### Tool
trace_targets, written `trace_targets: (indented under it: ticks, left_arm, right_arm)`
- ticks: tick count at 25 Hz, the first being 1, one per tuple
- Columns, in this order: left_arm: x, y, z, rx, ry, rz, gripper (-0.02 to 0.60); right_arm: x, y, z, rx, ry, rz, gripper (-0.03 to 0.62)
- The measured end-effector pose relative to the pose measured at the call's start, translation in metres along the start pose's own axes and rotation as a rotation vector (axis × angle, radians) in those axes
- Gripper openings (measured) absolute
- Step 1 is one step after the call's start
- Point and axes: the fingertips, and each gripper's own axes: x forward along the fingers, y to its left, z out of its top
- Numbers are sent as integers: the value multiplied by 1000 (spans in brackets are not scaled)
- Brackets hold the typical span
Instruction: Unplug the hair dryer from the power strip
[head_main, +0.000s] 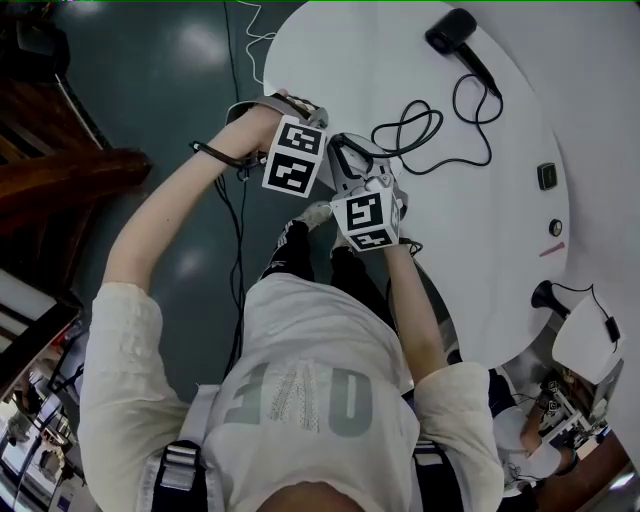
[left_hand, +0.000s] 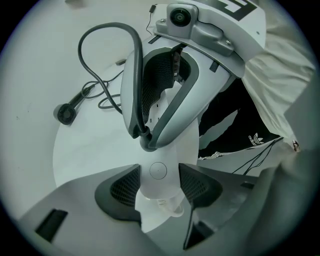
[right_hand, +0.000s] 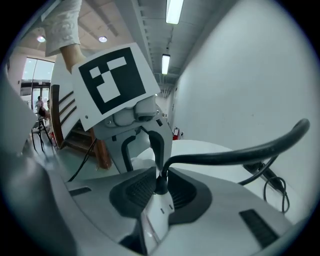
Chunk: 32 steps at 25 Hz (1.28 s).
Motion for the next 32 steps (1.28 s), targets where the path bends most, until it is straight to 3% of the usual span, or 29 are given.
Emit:
trace_targets:
  ticks: [4, 15, 24, 26, 28, 30, 32]
  left_arm:
    - [1, 0, -1, 3, 19, -2, 244]
    - [4, 3, -1, 2, 76, 11, 245]
    - [6, 1, 2, 29, 100, -22, 245]
    - [6, -1, 3, 36, 93, -23, 245]
    - [6, -1, 0, 60, 104, -19, 247]
    - [6, 2, 0, 71, 109, -19, 247]
    - [8, -5, 3, 65, 105, -33, 247]
  right_arm:
    - [1, 0, 1, 30, 4, 42, 60]
    - [-1, -3, 7, 54, -8, 20, 44]
    - [-4, -6, 0, 211, 11, 69, 43]
    - [-11, -15, 12, 311, -71, 70, 43]
    - [-36, -70, 72, 469, -325, -9, 43]
    - [-65, -131, 138, 400, -488, -112, 43]
    - [-88, -153, 167, 293, -521, -120, 44]
